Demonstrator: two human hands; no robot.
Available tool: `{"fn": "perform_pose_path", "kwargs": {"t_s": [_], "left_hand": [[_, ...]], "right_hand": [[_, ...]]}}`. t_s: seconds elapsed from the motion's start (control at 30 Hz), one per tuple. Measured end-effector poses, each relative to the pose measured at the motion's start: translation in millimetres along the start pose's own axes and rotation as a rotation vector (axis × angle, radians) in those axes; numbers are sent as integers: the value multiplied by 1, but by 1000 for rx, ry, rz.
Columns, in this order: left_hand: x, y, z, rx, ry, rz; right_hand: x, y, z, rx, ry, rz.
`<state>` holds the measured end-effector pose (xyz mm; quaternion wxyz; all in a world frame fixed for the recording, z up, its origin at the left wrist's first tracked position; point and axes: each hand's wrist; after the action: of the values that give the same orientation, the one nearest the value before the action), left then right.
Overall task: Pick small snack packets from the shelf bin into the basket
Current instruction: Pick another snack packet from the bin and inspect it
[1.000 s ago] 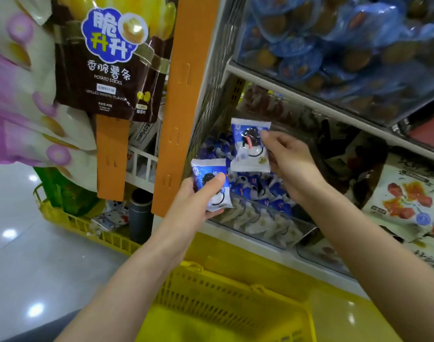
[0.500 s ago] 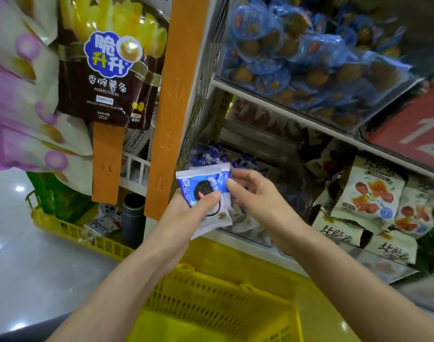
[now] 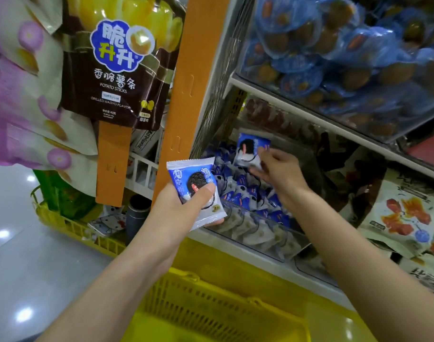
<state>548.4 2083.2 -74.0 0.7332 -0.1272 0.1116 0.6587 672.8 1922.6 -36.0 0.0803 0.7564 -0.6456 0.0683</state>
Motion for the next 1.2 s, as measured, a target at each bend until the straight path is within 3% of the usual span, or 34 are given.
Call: {"fn": "perform_pose_path", "kwargs": {"t_s": [0.13, 0.3, 0.57, 1.0, 1.2], "left_hand": [[2, -10, 1, -11, -13, 21], [3, -19, -1, -14, -29, 38], [3, -28, -8, 22, -7, 9], [3, -29, -12, 10, -16, -31], [0, -27, -13, 14, -27, -63]], "right_hand": [[11, -65, 17, -84, -33, 147], [21, -112, 38, 56, 523, 261], [30, -134, 57, -4, 751, 132], [18, -157, 62, -176, 872, -74], [9, -120, 44, 3, 843, -13]]}}
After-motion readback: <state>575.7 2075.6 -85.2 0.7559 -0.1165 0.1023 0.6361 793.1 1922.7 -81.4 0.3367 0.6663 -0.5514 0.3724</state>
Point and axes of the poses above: each hand's wrist, its own y-axis away from the middle knuckle, its own x-axis out of the back of the hand, z = x × y, and after that the axes turned 13 degrees about -z, right-handed
